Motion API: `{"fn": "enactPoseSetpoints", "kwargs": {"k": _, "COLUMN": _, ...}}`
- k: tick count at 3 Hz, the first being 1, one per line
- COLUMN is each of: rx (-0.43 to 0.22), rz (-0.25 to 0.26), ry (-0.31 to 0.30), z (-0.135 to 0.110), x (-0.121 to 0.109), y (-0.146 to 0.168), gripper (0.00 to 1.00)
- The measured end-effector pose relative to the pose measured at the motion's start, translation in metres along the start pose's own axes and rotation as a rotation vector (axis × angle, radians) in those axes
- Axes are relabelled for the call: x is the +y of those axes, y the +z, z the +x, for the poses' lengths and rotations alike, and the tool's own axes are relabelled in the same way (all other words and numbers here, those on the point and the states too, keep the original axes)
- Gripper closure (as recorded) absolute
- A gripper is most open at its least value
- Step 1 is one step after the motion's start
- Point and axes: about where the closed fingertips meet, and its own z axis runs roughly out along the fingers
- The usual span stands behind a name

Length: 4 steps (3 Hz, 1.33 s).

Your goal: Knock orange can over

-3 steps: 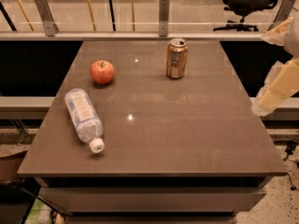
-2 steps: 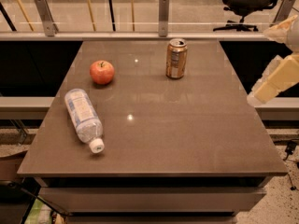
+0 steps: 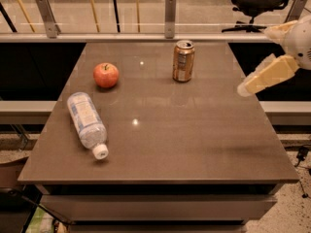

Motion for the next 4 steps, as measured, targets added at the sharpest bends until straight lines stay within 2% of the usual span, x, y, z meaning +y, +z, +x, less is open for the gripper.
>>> {"fn": "enactPoseSetpoints", "kwargs": {"k": 2, "rx": -0.097, "rz": 0.083, "ry": 0.141, "z": 0.012, "x": -0.025, "y": 0.050, "gripper": 0.00}}
{"fn": "enactPoseSetpoints", "kwargs": {"k": 3, "rx": -0.147, "rz": 0.098, "ry": 0.205, "z": 0.014, "x": -0.034, "y": 0.080, "gripper": 0.00}}
{"fn": "enactPoseSetpoints", "kwargs": {"k": 4, "rx": -0.196, "rz": 0.108, "ry": 0.228, "z": 0.008, "x": -0.043, "y": 0.101, "gripper": 0.00}}
